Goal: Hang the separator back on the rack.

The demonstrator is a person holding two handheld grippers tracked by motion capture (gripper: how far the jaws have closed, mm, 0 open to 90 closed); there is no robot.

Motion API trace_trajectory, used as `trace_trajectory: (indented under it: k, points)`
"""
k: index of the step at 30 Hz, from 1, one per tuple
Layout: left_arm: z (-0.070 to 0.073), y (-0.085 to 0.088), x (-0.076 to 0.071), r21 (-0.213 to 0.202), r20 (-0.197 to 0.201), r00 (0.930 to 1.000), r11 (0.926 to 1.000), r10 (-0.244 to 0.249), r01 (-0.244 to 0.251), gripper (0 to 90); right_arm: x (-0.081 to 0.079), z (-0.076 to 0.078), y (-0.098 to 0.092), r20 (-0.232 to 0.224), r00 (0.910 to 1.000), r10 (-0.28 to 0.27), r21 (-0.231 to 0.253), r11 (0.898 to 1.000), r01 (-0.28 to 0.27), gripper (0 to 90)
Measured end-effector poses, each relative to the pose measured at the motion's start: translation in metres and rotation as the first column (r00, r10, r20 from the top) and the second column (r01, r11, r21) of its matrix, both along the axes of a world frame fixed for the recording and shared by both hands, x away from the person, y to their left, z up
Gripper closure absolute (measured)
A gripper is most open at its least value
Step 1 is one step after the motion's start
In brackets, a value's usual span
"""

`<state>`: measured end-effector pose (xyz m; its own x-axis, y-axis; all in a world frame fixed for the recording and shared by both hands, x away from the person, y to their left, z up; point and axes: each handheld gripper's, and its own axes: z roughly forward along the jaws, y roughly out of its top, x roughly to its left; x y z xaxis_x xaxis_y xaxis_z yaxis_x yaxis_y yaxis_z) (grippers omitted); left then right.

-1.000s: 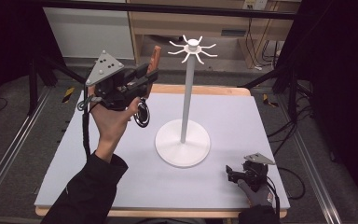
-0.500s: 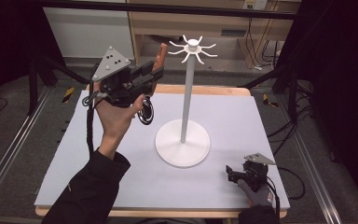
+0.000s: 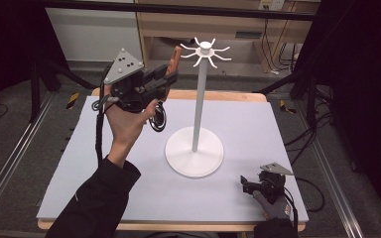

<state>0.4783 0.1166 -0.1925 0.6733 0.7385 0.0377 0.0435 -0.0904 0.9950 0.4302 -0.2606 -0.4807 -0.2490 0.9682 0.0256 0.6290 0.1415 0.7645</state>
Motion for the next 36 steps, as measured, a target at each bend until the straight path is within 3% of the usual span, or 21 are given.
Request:
trace_trajectory:
  k: [29, 36]
  points:
    - [-0.009, -0.014, 0.012, -0.001, -0.019, 0.9993, 0.9994, -0.033, 0.033, 67.8, 0.0, 0.0, -0.001, 0.0, 1.0, 0.003, 0.001, 1.0, -0.003, 5.6]
    - [-0.012, -0.017, 0.014, 0.014, -0.027, 0.9989, 0.9991, -0.039, 0.039, 67.7, 0.0, -0.001, -0.001, 0.001, 1.0, 0.002, -0.001, 1.0, -0.002, 5.6]
